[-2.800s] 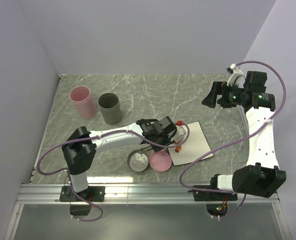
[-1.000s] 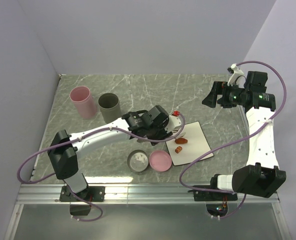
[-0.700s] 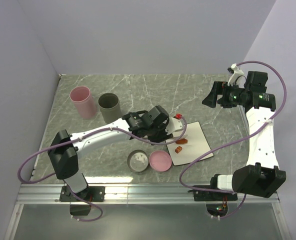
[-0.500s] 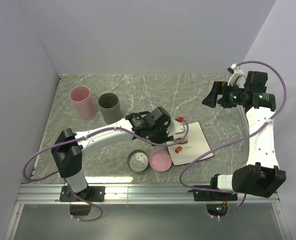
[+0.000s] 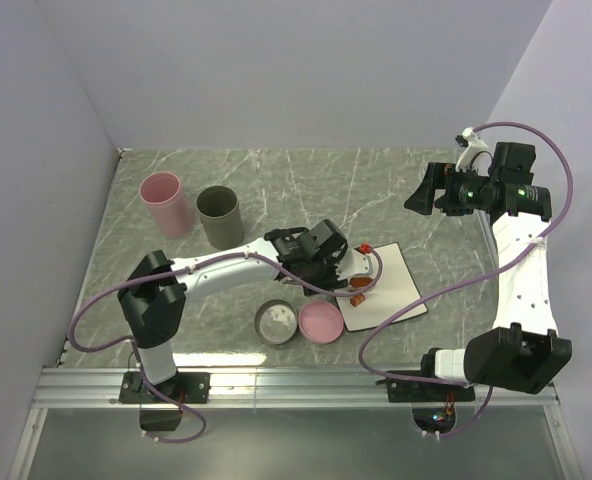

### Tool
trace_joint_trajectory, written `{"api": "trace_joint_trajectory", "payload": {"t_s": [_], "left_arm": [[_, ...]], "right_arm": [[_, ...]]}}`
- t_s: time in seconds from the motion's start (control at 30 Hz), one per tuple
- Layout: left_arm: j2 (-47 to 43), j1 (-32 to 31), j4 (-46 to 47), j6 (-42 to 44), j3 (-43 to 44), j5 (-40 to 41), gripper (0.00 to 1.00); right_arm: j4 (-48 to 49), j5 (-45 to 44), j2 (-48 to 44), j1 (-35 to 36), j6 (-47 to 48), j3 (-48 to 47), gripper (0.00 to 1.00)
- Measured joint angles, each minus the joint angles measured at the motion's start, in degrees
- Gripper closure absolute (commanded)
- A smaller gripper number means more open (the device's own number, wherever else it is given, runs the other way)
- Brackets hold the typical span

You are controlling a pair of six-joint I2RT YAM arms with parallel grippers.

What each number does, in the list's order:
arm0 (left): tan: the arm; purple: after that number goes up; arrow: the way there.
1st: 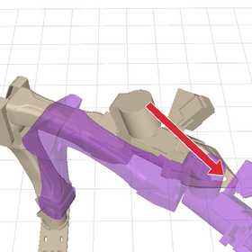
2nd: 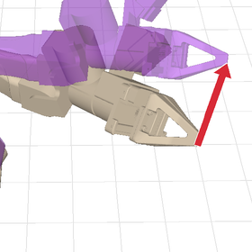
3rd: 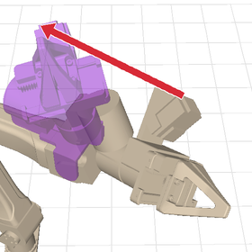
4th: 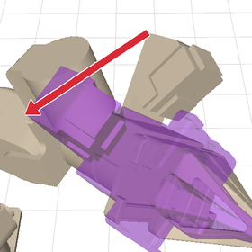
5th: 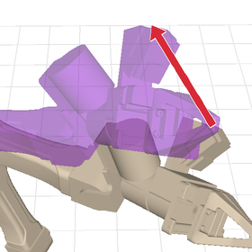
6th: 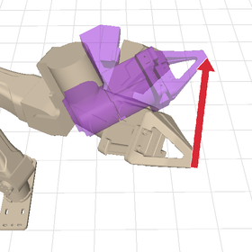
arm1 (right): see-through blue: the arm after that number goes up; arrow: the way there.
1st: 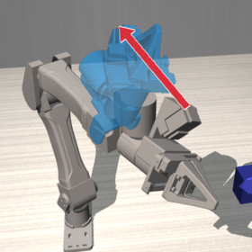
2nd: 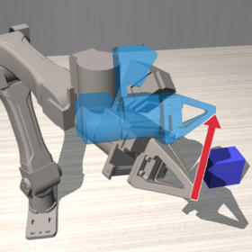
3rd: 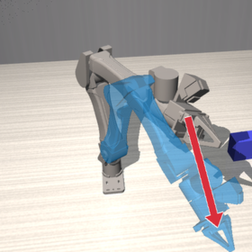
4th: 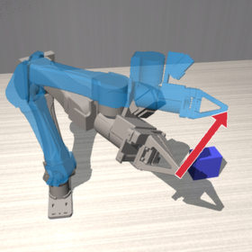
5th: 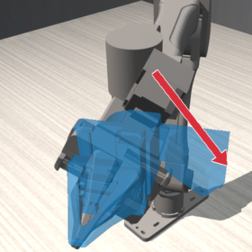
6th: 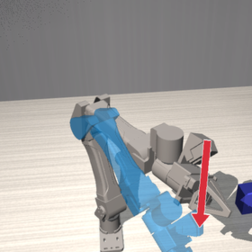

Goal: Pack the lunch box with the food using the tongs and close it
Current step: Pick up the fake food from the plate.

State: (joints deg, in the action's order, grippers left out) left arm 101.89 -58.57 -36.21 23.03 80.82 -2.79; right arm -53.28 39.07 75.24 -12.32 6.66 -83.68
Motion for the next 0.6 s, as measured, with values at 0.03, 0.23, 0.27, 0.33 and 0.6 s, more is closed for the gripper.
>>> {"api": "trace_joint_trajectory", "payload": {"t_s": [0.03, 0.23, 0.27, 0.33, 0.6], "left_arm": [[0.3, 0.0, 0.0, 0.1, 0.0, 0.0, 0.49], [1.7, 0.1, 0.0, 0.2, 0.0, 0.1, 0.54], [1.9, 0.2, 0.0, 0.2, 0.0, 0.2, 0.55], [2.5, 0.3, -0.1, 0.2, 0.0, 0.5, 0.57], [3.1, 0.6, -0.5, 0.2, 0.7, 1.4, 0.64]], "right_arm": [[0.0, 0.0, 0.0, 0.0, 0.0, 0.0, 0.00], [0.0, 0.0, 0.0, -0.2, 0.0, 0.0, 0.00], [0.0, 0.0, 0.0, -0.2, 0.0, 0.0, 0.00], [0.0, 0.0, 0.0, -0.3, 0.0, 0.0, 0.00], [0.0, 0.2, 0.0, -0.5, 0.0, 0.0, 0.00]]}}
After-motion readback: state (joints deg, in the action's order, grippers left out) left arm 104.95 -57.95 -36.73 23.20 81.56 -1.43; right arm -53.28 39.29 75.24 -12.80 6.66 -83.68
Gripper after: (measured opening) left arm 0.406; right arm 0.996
